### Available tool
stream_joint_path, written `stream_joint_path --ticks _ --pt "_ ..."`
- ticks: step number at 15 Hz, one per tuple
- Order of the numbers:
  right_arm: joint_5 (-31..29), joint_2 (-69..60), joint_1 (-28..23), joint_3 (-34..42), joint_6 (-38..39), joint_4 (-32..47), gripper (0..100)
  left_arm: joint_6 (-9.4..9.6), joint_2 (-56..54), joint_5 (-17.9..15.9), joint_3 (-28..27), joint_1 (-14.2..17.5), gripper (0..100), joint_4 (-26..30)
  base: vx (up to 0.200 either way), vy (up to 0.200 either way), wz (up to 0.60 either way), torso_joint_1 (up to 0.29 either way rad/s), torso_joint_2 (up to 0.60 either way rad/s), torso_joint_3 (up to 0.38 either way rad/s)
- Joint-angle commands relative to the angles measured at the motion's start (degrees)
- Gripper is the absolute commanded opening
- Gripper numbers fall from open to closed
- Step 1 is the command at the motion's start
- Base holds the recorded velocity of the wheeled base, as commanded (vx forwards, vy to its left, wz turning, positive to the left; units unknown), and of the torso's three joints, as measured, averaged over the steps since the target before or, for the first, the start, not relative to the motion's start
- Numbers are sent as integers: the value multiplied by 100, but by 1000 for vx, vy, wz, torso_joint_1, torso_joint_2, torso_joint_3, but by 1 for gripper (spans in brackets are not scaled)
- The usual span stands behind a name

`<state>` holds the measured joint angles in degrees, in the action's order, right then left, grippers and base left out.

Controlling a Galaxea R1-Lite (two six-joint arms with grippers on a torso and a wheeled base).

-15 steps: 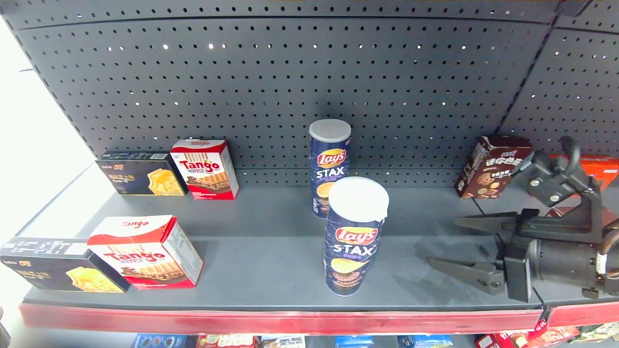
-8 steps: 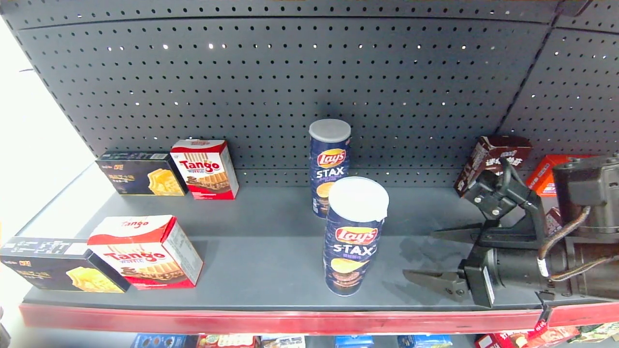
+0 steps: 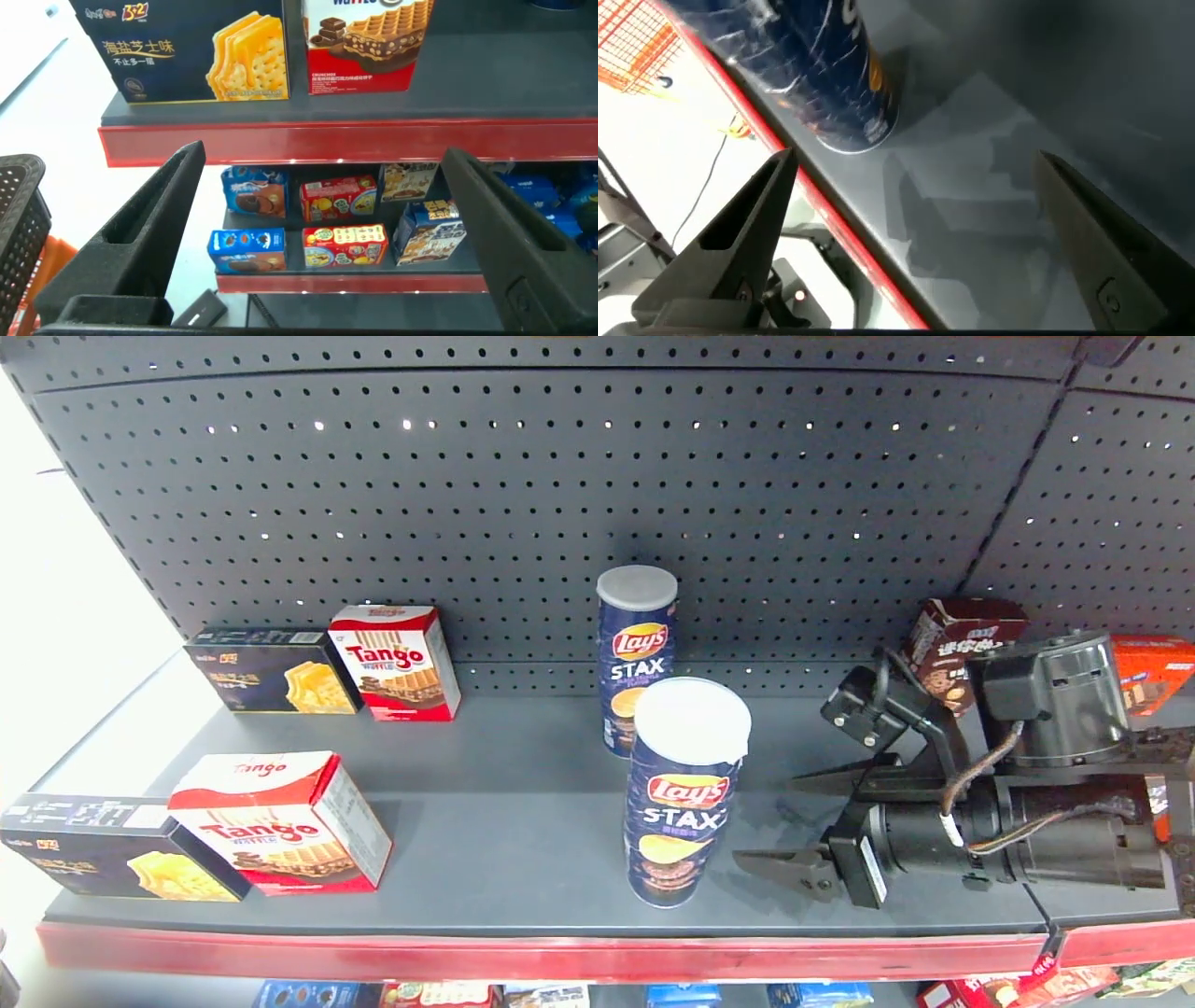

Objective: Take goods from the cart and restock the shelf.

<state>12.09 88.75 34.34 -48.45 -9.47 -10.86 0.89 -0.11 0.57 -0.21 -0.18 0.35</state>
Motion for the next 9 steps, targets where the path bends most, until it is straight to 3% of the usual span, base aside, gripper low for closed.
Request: stream_joint_path --ticks 1,9 --pt "4 222 -6 -86 -2 -65 100 -1 11 4 3 -8 100 0 0 0 0 0 0 0" --pt "4 424 -33 -200 -11 -65 100 -1 11 4 3 1 100 0 0 0 0 0 0 0"
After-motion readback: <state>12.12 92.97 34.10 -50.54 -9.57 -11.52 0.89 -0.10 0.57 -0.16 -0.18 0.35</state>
